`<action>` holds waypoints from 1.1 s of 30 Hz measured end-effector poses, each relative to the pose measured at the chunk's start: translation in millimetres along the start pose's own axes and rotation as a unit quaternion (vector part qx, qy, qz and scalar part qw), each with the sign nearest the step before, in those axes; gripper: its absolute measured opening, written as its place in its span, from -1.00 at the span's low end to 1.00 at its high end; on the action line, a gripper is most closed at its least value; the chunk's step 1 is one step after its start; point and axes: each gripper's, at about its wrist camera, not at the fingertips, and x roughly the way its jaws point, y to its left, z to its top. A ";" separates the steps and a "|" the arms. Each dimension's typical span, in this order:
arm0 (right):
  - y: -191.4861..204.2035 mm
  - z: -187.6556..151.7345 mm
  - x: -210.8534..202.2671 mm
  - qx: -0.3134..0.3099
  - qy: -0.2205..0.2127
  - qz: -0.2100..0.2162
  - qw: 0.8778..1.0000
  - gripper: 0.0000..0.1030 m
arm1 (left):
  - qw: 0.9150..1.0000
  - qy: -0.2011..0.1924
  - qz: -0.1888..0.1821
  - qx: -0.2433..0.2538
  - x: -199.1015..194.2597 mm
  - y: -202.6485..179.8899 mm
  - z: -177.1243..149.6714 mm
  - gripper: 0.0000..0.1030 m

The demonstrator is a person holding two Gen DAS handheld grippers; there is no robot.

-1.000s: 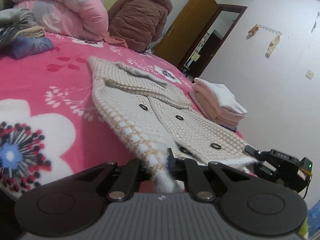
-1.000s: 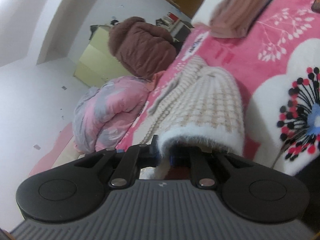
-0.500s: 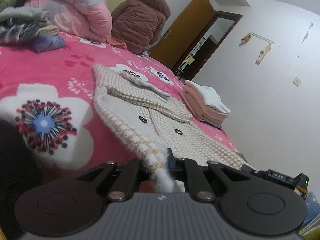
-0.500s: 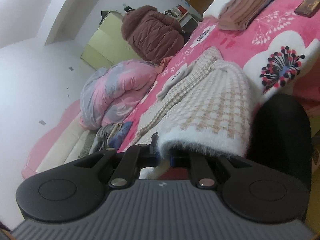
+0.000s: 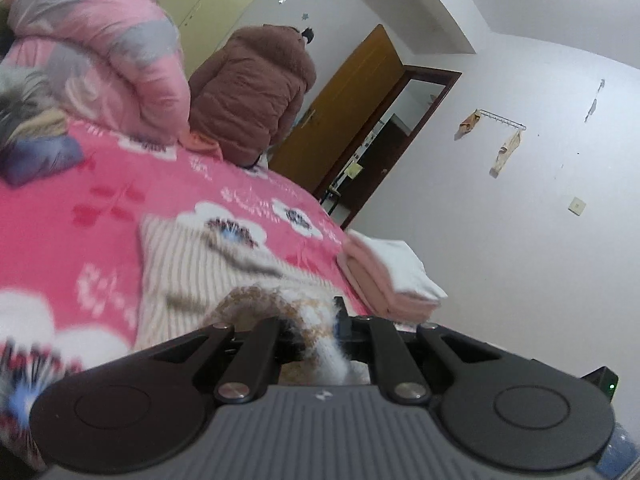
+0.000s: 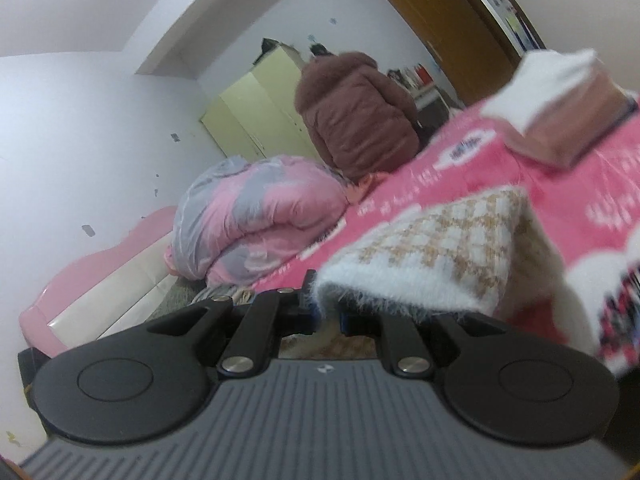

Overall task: Fold clothes
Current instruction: 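Lift the hem with both grippers and fold it toward the collar, then open both grippers and release the folded hem onto the coat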

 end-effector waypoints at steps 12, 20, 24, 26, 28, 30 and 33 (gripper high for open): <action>-49.0 70.2 157.1 0.022 0.033 0.001 0.999 -0.83 | 0.999 0.034 0.026 -0.002 152.8 54.5 85.7 -0.85; -123.1 78.8 282.0 0.072 0.090 -0.043 0.992 -0.83 | 0.992 0.094 0.069 -0.044 275.7 137.4 98.5 -0.85; -174.6 61.8 329.8 0.143 0.136 -0.051 0.979 -0.80 | 0.979 0.143 0.064 -0.126 315.2 190.7 82.8 -0.77; -200.2 52.4 340.1 0.210 0.154 -0.035 0.965 -0.77 | 0.975 0.137 0.036 -0.173 312.9 207.7 80.3 -0.70; -212.3 51.6 340.0 0.247 0.160 -0.010 0.956 -0.72 | 0.968 0.123 0.009 -0.216 307.0 222.8 79.2 -0.51; -218.0 54.7 337.7 0.275 0.166 0.012 0.947 -0.57 | 0.964 0.099 -0.004 -0.249 297.1 233.8 80.7 -0.15; -229.7 61.9 335.1 0.342 0.170 0.052 0.923 -0.20 | 0.963 0.061 0.010 -0.262 278.1 242.0 87.1 -0.07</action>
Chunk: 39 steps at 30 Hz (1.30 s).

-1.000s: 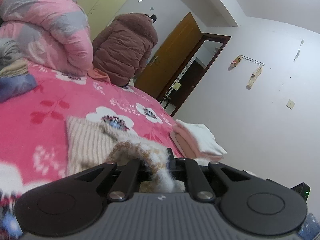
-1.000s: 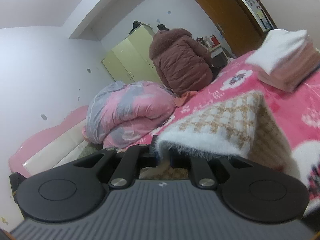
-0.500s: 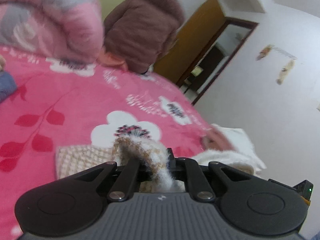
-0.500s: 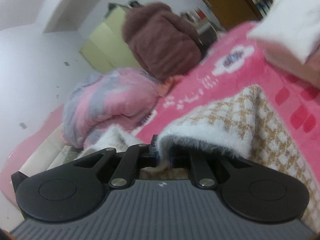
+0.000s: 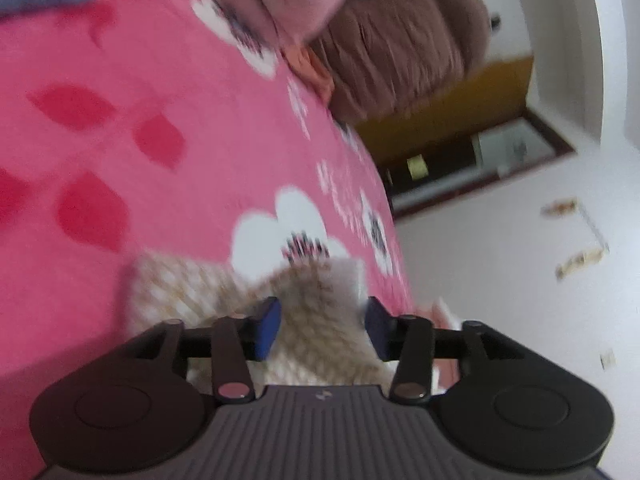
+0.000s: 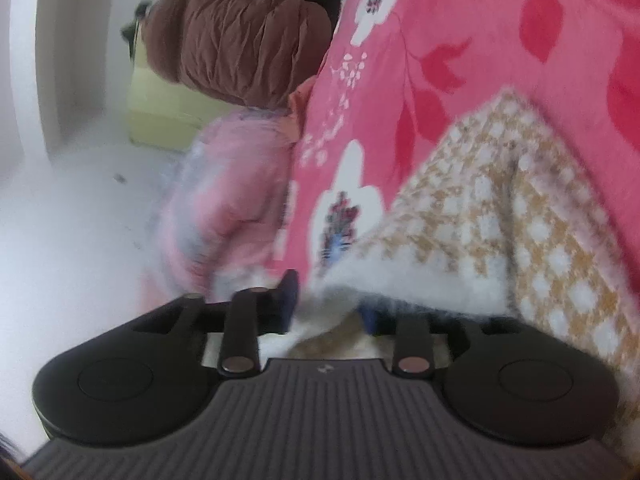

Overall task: Fold clothes
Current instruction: 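Open both grippers and release the folded hem onto the coat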

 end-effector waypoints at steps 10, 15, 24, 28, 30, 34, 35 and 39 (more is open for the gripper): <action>5.8 23.7 5.7 0.119 0.056 0.036 0.991 0.64 | 0.994 -0.023 0.050 0.096 -83.3 -22.9 -24.1 0.05; 30.6 10.9 28.3 0.078 0.090 -0.073 0.990 0.71 | 0.988 -0.012 0.070 0.138 -114.5 -23.8 -63.7 0.05; 93.6 -58.7 -18.4 -0.089 0.110 -0.143 0.980 0.77 | 0.975 0.015 0.089 0.204 -117.9 -26.1 -102.6 0.05; 98.4 -63.6 -93.2 -0.142 0.000 -0.148 0.979 0.77 | 0.973 0.021 0.090 0.213 -115.4 -27.6 -109.5 0.02; 87.4 -59.0 -129.8 -0.143 -0.053 -0.156 0.976 0.77 | 0.970 0.022 0.099 0.222 -114.9 -29.8 -113.2 -0.12; 59.5 -51.9 -154.4 -0.152 -0.081 -0.210 0.962 0.77 | 0.965 0.020 0.121 0.232 -118.4 -34.8 -121.8 -0.34; 52.8 -52.9 -152.9 -0.159 -0.075 -0.215 0.961 0.76 | 0.964 0.020 0.127 0.233 -119.2 -35.4 -123.6 -0.38; 30.6 -58.1 -130.4 -0.188 -0.033 -0.230 0.954 0.61 | 0.962 0.026 0.142 0.231 -121.4 -36.5 -129.7 -0.40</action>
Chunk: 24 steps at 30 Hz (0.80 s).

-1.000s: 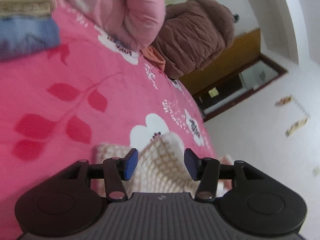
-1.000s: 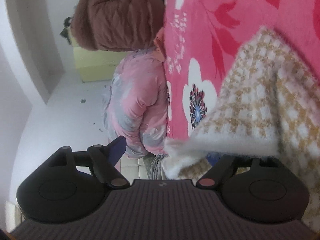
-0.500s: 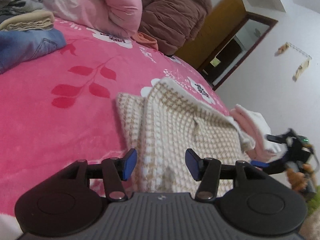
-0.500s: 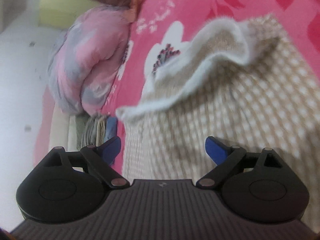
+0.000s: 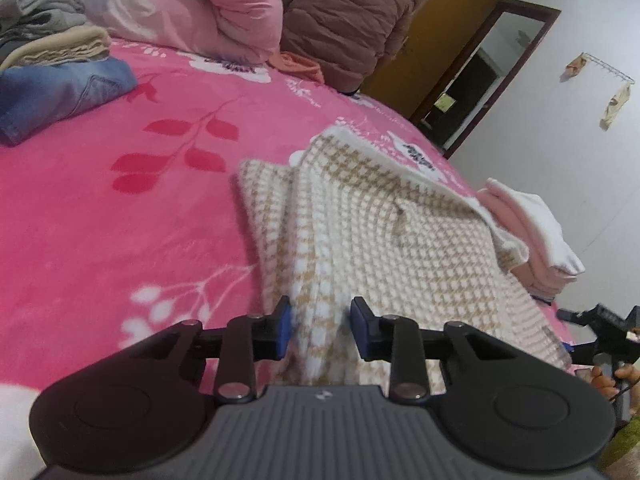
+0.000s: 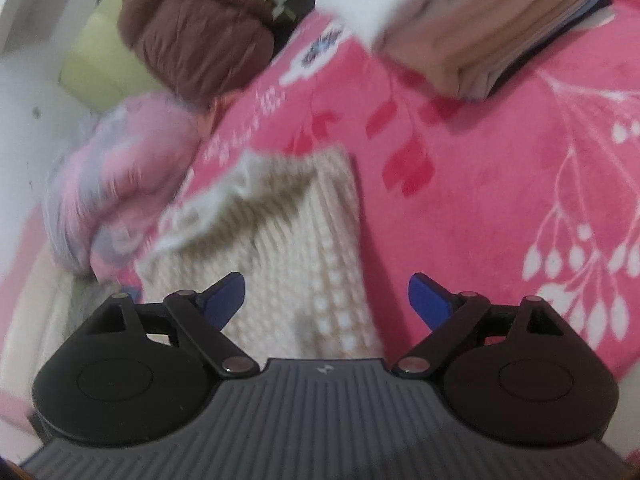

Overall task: Fold clothes
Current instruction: 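Open both grippers and release the folded hem onto the coat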

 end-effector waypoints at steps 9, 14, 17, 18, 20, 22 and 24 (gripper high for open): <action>17.8 -11.0 6.5 -0.080 -0.017 0.027 0.996 -0.80 | 1.000 -0.013 0.024 -0.013 -9.2 -16.8 -10.4 -0.76; 9.6 -10.9 -16.8 -0.078 -0.045 0.057 0.994 -0.83 | 0.998 -0.020 0.025 -0.047 -29.1 -13.3 -27.8 -0.77; -19.7 -16.1 3.8 -0.044 -0.012 0.041 0.998 -0.83 | 0.998 -0.025 0.014 -0.059 -27.2 -2.9 -38.6 -0.77; -28.0 -16.7 10.3 -0.031 -0.005 0.042 0.999 -0.83 | 0.998 -0.026 0.006 -0.065 -26.1 0.7 -39.9 -0.76; -34.2 -16.4 16.3 -0.020 -0.008 0.055 0.998 -0.79 | 0.997 -0.031 -0.008 -0.071 -26.7 6.3 -37.9 -0.72; -31.3 -10.9 17.1 -0.020 -0.008 0.057 0.998 -0.72 | 0.997 -0.036 -0.017 -0.066 -28.0 9.0 -33.4 -0.64; -28.2 -4.1 16.1 -0.019 -0.005 0.049 0.999 -0.67 | 0.998 -0.046 -0.010 -0.044 -28.9 7.2 -25.2 -0.44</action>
